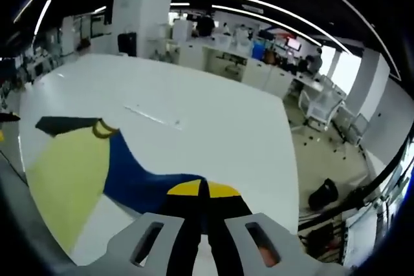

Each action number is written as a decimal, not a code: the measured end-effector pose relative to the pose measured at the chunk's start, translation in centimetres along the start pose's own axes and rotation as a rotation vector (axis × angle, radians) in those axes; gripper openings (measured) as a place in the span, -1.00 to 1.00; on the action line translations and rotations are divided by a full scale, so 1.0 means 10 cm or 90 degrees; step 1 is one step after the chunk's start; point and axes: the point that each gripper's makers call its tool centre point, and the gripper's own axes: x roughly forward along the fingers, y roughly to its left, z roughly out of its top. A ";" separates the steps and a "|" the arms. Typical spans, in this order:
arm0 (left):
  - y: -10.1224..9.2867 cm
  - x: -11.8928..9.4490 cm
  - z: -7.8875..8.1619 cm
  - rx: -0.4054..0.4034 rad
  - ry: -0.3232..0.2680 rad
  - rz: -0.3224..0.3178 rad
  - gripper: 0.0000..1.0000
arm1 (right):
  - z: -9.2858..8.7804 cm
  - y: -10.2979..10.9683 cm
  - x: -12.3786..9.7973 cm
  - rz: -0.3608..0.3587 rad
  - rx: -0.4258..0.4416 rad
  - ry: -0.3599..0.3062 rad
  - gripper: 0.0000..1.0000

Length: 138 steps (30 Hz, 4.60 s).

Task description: Fold the garment on the visible template until the final outline fits inside the template.

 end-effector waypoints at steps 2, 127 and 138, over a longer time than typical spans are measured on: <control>-0.02 -0.02 0.01 0.001 -0.004 -0.002 0.91 | 0.10 0.08 -0.01 0.008 -0.010 -0.006 -0.96; 0.23 -0.13 -0.21 0.001 0.006 -0.072 0.86 | 0.97 4.09 1.53 0.314 0.082 0.112 -0.96; 0.32 -0.12 -0.27 -0.013 0.011 -0.065 0.85 | 0.89 4.30 1.67 0.315 0.117 0.129 -0.96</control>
